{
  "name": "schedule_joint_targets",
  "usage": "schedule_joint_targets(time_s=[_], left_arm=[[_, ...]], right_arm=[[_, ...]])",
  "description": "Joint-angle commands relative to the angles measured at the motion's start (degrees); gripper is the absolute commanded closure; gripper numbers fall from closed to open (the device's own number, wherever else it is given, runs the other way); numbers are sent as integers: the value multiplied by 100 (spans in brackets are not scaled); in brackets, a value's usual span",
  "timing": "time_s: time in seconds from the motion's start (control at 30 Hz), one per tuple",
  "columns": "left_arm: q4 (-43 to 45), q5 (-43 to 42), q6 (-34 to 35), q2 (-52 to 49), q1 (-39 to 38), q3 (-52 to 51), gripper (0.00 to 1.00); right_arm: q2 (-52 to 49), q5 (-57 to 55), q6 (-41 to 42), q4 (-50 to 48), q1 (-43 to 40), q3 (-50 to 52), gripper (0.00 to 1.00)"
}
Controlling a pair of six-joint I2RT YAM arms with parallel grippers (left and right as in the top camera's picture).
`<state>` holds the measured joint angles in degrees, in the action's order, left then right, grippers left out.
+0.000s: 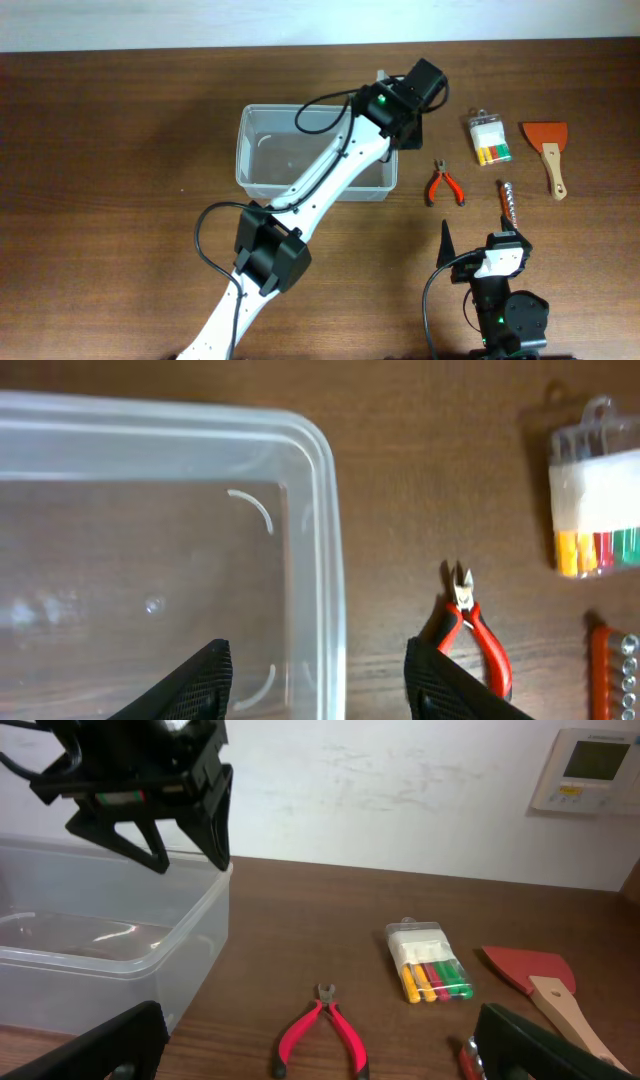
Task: Pack container
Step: 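Release the container rim and lift the left arm away to the left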
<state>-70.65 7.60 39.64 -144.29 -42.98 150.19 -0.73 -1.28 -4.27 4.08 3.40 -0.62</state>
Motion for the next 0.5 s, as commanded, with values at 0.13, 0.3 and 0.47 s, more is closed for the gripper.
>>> schedule_joint_targets(time_s=[0.13, 0.3, 0.47], left_arm=[[39, 302, -1283, -98, 411, 793, 42], [-407, 560, -1725, 133, 841, 1971, 32], [-1390, 577, -1727, 546, 1646, 2979, 20]], right_arm=[[37, -72, 22, 2, -48, 31, 1], [37, -68, 24, -26, -48, 31, 1], [37, 645, 31, -197, -46, 31, 1]])
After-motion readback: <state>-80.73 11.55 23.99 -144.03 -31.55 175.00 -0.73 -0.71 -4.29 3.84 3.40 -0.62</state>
